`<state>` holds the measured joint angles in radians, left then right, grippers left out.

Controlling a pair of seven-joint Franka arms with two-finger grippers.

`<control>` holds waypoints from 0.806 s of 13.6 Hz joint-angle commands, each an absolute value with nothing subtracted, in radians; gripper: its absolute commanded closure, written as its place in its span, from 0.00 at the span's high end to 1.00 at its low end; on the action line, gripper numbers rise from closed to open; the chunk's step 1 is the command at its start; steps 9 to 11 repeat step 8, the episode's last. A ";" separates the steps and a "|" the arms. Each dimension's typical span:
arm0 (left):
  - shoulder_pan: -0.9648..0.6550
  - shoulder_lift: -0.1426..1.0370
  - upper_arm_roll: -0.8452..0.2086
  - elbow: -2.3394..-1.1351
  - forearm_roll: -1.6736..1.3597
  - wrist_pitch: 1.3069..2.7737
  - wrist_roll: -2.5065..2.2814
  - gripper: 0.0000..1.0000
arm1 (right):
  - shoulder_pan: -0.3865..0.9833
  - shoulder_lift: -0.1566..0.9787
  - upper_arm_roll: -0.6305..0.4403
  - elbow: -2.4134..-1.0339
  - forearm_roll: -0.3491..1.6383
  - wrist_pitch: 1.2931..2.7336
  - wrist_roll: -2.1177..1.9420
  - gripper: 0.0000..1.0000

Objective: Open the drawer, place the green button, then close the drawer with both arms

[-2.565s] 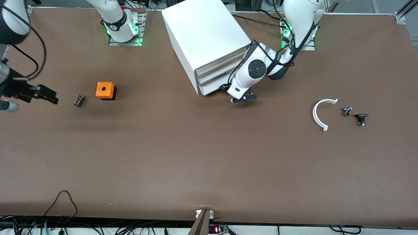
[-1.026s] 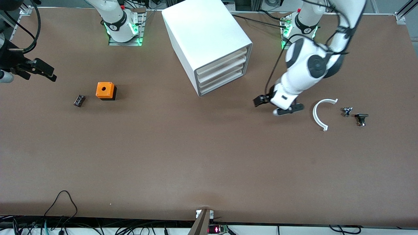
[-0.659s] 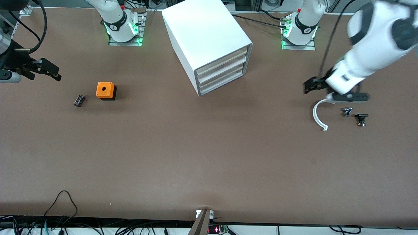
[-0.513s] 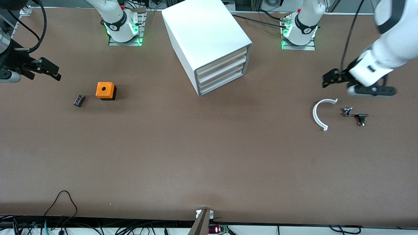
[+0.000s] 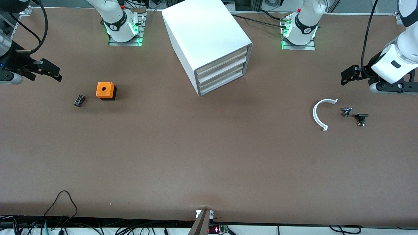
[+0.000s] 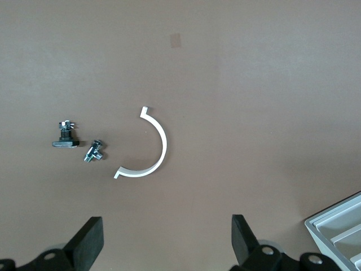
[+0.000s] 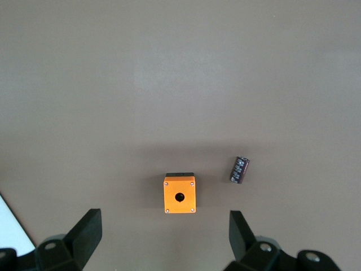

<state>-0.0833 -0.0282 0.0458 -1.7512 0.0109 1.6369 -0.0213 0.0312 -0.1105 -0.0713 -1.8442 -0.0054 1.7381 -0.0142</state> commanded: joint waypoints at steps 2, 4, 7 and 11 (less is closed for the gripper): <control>-0.078 0.011 0.041 -1.694 0.040 1.609 -0.017 1.00 | 0.032 -0.100 -0.074 -1.816 -0.015 1.715 -0.034 1.00; -0.080 0.021 0.046 -1.674 0.040 1.611 -0.017 1.00 | 0.032 -0.100 -0.074 -1.816 -0.015 1.715 -0.034 1.00; -0.078 0.026 0.046 -1.667 0.032 1.609 -0.017 1.00 | 0.032 -0.100 -0.072 -1.815 -0.014 1.715 -0.034 1.00; -0.078 0.026 0.048 -1.667 0.032 1.609 -0.018 1.00 | 0.032 -0.100 -0.072 -1.816 -0.014 1.713 -0.035 1.00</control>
